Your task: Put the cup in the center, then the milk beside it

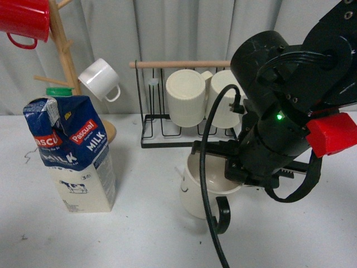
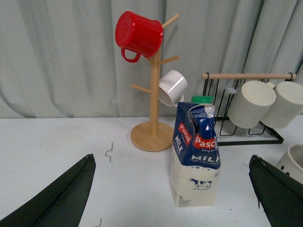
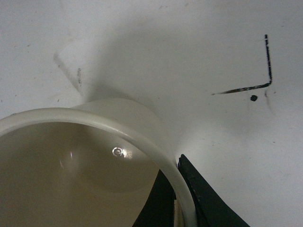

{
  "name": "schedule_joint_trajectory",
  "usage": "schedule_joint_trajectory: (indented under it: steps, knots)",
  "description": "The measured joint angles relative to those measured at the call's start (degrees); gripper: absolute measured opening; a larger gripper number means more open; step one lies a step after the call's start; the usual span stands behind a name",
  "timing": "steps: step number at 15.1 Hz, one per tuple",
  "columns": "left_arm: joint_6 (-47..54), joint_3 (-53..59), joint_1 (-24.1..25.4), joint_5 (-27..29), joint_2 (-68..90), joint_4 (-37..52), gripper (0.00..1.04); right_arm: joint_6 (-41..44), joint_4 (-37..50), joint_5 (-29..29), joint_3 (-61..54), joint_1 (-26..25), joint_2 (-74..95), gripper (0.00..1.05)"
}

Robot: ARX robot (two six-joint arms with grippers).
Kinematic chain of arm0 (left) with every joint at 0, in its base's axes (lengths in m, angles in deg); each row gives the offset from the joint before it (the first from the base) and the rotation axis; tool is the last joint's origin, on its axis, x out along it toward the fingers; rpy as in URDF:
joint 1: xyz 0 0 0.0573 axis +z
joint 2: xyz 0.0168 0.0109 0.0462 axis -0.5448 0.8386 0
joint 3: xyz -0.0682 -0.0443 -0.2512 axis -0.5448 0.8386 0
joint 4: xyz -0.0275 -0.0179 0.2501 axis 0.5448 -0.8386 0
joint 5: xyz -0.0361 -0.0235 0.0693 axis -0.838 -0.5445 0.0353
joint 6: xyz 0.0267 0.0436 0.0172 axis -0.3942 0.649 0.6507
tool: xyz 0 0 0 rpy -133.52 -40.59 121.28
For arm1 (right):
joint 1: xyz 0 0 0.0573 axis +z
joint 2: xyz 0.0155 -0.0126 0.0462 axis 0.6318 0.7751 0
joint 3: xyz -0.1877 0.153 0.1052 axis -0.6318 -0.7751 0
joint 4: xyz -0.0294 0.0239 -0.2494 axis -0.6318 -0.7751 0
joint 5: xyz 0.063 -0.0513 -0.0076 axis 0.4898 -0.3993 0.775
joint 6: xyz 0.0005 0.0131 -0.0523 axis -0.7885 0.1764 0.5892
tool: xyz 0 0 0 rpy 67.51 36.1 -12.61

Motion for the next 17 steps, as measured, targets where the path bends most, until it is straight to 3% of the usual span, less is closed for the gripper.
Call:
schedule_joint_trajectory:
  steps: [11,13,17]
  knots:
    - [0.0,0.0,0.0,0.0,0.0,0.0,0.98,0.1,-2.7,-3.5,1.9,0.1,0.9,0.06]
    - [0.0,0.0,0.0,0.0,0.0,0.0,0.98,0.1,-2.4,-2.3,2.4,0.1,1.0,0.33]
    - [0.0,0.0,0.0,0.0,0.0,0.0,0.98,0.1,-2.4,-1.1,3.5,0.2,0.8,0.73]
